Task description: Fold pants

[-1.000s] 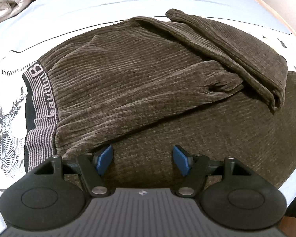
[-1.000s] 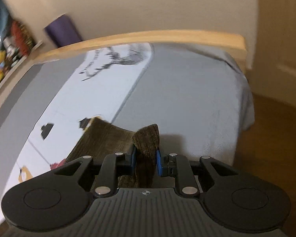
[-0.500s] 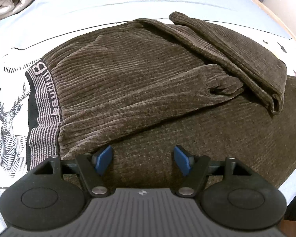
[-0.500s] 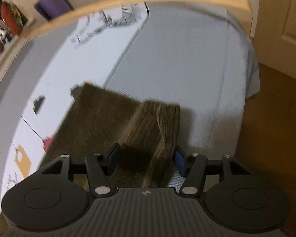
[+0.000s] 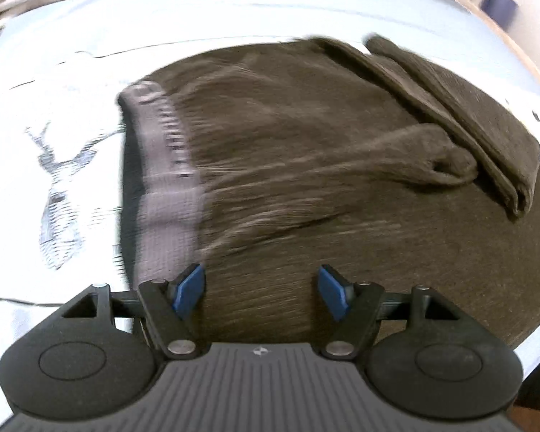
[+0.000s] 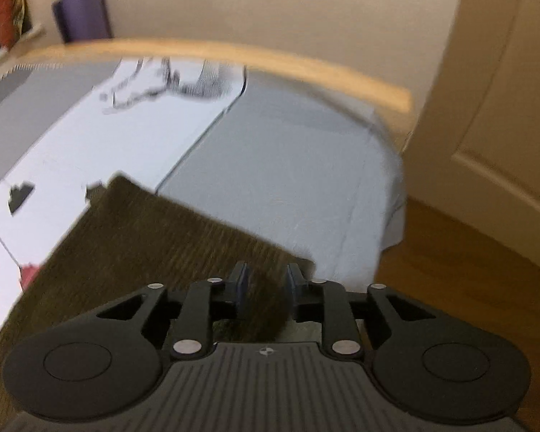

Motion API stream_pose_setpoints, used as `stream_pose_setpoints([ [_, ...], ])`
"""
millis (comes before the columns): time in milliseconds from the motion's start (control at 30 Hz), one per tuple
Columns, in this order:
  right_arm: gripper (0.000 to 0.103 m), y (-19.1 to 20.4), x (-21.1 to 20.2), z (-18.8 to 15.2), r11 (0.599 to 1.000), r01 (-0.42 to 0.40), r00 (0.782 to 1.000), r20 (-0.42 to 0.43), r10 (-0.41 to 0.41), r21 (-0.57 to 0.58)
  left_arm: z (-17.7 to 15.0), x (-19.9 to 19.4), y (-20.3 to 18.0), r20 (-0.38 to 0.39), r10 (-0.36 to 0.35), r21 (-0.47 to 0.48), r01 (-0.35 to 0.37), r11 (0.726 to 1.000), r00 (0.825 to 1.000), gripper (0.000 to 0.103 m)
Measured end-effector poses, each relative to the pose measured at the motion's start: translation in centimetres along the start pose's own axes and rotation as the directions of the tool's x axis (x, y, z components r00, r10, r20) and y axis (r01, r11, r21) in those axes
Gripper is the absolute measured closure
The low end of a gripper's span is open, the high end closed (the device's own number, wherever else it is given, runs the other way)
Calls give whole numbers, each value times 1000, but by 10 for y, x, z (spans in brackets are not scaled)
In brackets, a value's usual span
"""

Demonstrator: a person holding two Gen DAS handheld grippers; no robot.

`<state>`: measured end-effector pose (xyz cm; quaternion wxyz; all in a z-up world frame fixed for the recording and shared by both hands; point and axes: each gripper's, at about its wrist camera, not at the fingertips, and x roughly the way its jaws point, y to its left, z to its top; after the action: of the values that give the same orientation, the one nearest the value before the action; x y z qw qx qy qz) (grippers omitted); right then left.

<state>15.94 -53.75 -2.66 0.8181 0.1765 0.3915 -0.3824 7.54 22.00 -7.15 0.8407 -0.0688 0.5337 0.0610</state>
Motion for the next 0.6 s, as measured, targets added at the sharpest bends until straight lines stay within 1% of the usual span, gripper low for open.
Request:
stream_pose_setpoints([
  [67,67,0,-25,-2,999,13,996,85,-16,31,-5,-10,16,22,-13,-47,14,999,1000,28],
  [100,66,0,-38,-3,999,1,992,123,-7,51,-8,-15,23,32,-9,-68,11,998,999,28],
  [200,63,1,-79,-10,992,-87,967,245,64,86,-16,-25,37,42,26,-100,-22,995,999,26],
  [267,61,7,-102,-16,983,-169,946,292,141,70,-20,-25,46,20,24,-123,-21,992,1000,26],
  [333,61,14,-120,-20,956,-291,917,296,267,41,-23,-19,47,-16,29,-115,-31,993,999,26],
  [400,60,26,-138,-28,902,-432,867,271,418,-8,-25,-12,46,-45,34,-86,-38,996,998,26],
  [433,59,33,-149,-35,863,-504,831,249,498,-45,-27,-9,44,-58,37,-68,-41,997,998,26],
  [500,55,44,-164,-51,790,-603,765,201,611,-107,-28,0,40,-83,52,-32,-54,998,995,26],
  [533,53,49,-169,-61,755,-642,736,169,655,-132,-28,4,38,-90,60,-19,-62,998,994,26],
  [567,53,55,-174,-72,722,-676,712,123,691,-148,-28,6,37,-92,66,-5,-66,998,994,26],
  [600,53,63,-176,-78,702,-699,700,69,711,-140,-29,8,35,-89,61,4,-61,998,994,31],
])
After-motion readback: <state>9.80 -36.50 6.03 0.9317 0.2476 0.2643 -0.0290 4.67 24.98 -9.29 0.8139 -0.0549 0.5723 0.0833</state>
